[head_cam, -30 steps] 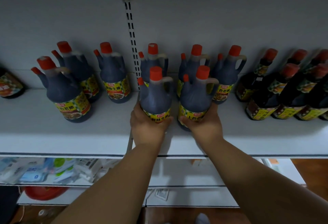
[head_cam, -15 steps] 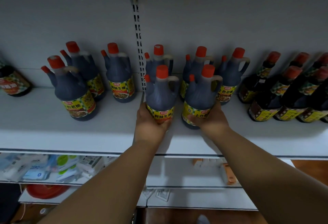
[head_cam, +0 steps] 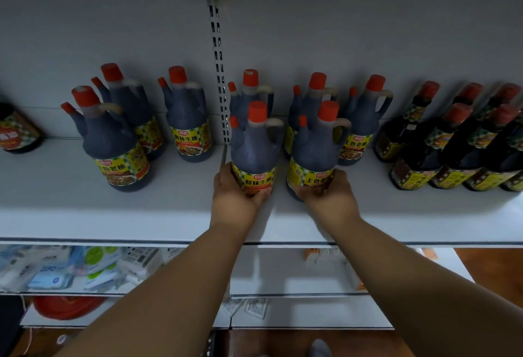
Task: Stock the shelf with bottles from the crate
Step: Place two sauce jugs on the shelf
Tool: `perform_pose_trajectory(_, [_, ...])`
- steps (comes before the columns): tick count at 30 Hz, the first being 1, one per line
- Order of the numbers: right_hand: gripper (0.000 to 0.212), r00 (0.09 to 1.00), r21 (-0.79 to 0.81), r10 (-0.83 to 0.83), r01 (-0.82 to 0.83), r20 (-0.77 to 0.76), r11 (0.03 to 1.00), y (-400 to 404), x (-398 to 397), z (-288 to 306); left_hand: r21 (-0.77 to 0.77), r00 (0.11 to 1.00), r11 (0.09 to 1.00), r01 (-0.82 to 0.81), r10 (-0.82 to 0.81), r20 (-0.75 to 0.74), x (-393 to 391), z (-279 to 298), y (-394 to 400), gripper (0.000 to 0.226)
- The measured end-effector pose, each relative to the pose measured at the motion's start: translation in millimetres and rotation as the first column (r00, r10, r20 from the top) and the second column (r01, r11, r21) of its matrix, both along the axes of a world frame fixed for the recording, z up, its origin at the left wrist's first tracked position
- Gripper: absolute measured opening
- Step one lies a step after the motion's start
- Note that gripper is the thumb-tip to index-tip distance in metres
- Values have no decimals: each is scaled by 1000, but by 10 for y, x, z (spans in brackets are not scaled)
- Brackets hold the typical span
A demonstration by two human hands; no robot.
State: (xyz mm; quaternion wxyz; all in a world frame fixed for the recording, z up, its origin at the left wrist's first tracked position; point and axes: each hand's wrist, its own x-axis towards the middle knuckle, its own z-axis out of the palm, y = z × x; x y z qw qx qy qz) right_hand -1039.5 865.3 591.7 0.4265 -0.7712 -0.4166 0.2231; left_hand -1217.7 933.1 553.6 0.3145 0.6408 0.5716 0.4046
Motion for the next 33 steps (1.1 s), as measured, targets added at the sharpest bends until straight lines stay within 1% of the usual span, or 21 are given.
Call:
perform_pose_trajectory(2, [42,985,-55,-85,94,151,994,-110,-50,-149,35,1000,999,-10,10,-13,-35,-18,-27,88])
perform_pose_trajectory(3, [37,975,-61,-85,99,206,993,-160,-99,-197,60,1000,998,-14,15,-22,-49,-13,-46,86])
perform_pose_trajectory(4, [31,968,-61,-45,62,248,996,-203,-167,-203,79,999,997,-18,20,-27,-61,-8,-62,83])
perform_pose_trajectory(6, [21,952,-60,89,-75,293,995,-218,-308,-176,86,1000,996,-14,16,-22,-77,13,-79,80])
perform_pose_trajectory(7, [18,944,-57,143,-132,297,990,-187,-368,-161,83,1000,997,-8,10,-15,-81,21,-79,79])
perform_pose_trajectory(8, [21,939,-42,181,-177,292,983,-136,-419,-145,78,1000,997,-5,6,-8,-87,18,-71,78])
perform_pose_trajectory(11, [40,934,-7,233,-240,270,971,68,-510,-139,57,1000,998,6,-6,-4,-91,30,-51,75])
perform_pose_trajectory(13, [42,930,13,263,-275,258,961,177,-558,-145,50,1000,999,13,-13,-3,-95,43,-37,75])
perform_pose_trajectory(16, [37,946,53,238,-255,221,965,280,-605,-146,28,1000,1000,11,-10,-11,-91,82,-6,73])
perform_pose_trajectory(19, [40,950,47,241,-255,197,966,367,-621,-141,11,1000,1000,-1,1,-20,-101,113,33,73])
perform_pose_trajectory(22, [37,950,41,253,-265,185,963,401,-596,-163,20,1000,1000,-7,7,-22,-118,111,48,73])
perform_pose_trajectory(27, [32,958,55,229,-242,174,969,405,-589,-196,38,999,999,-30,31,-9,-114,100,8,72])
perform_pose_trajectory(33, [36,958,67,241,-254,157,965,414,-582,-210,26,999,999,-31,31,-18,-111,92,29,72])
